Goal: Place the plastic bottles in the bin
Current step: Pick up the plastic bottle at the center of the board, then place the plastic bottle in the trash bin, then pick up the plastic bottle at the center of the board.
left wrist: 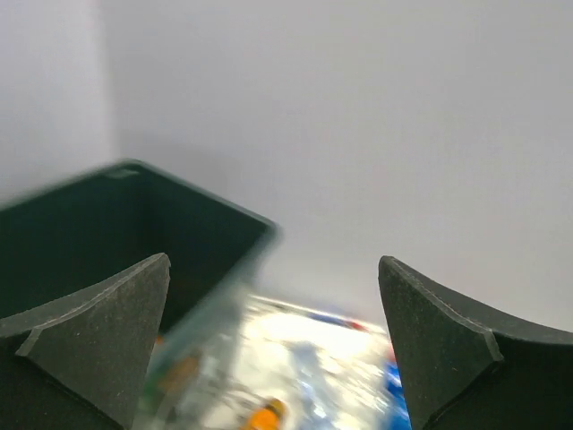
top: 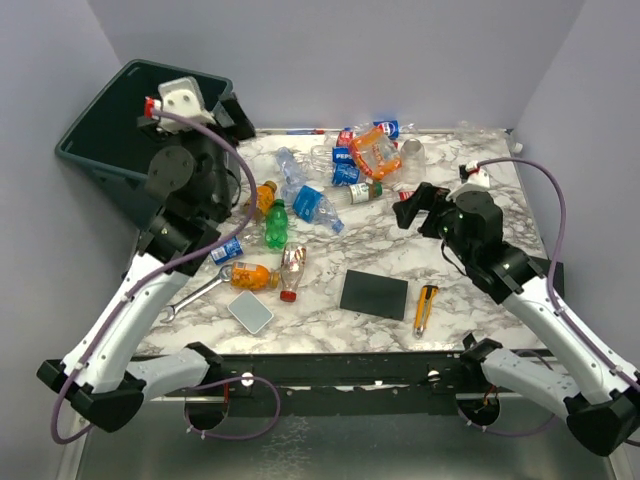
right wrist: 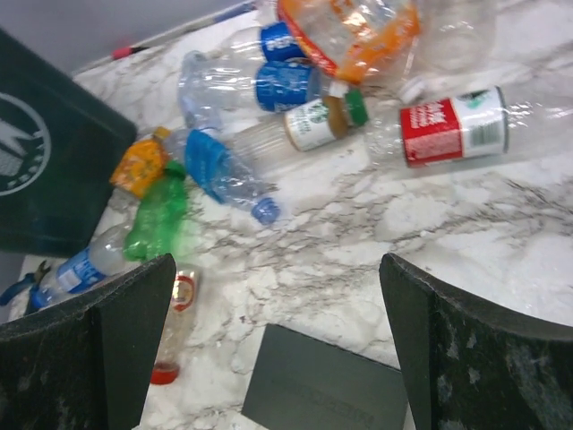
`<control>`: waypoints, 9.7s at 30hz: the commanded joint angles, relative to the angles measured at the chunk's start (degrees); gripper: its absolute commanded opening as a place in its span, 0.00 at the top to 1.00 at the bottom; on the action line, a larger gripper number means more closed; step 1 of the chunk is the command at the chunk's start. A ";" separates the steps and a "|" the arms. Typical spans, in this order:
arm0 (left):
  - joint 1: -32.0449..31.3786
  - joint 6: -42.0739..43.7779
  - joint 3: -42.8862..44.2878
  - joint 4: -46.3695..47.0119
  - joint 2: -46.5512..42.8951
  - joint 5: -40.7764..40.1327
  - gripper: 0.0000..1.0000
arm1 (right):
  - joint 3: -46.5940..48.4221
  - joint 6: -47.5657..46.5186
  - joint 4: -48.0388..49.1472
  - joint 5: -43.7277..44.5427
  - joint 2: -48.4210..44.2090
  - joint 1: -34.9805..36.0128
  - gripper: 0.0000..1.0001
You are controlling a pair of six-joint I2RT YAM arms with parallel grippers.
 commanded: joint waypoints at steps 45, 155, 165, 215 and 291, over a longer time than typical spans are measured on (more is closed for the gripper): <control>-8.17 -32.19 -46.65 -5.20 -15.43 24.99 0.01 | -0.05 33.27 27.89 -11.62 55.07 -27.63 0.45; 11.14 35.75 4.60 54.76 25.83 8.72 1.00 | -23.54 -1.99 13.39 -3.88 -27.91 15.89 0.01; 16.63 18.82 5.12 38.68 33.01 4.96 1.00 | -23.16 -4.52 12.74 -3.10 -28.75 15.89 0.01; -19.83 -21.17 -36.70 -12.37 -9.38 16.29 0.01 | -16.28 2.35 21.36 2.75 11.05 15.67 0.00; -19.56 -41.23 -51.97 -19.81 -37.23 8.86 0.01 | 11.12 20.63 10.42 -10.72 41.56 15.95 0.71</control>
